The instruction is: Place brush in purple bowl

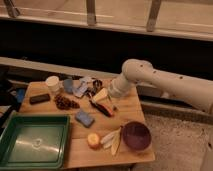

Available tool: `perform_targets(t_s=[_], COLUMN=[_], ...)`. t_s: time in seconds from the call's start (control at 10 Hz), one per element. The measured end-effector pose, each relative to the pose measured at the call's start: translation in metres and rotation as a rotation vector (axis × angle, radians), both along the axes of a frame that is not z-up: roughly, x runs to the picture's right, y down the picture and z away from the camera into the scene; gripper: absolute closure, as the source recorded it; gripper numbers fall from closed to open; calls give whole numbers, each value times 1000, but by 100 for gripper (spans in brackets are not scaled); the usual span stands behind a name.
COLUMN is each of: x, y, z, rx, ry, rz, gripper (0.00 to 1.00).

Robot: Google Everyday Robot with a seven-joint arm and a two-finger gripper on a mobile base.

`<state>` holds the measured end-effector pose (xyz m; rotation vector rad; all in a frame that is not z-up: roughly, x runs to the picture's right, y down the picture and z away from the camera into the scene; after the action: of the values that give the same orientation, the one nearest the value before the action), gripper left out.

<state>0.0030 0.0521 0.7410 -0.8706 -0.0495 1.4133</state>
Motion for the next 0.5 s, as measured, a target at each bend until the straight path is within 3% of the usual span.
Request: perform_targets(t_s=[0.3, 0.5], x=[-40, -43], y=[-26, -28], z=[7, 7], rx=[55, 59], ry=[-81, -87], rz=[-25, -26], gripper=[20, 20])
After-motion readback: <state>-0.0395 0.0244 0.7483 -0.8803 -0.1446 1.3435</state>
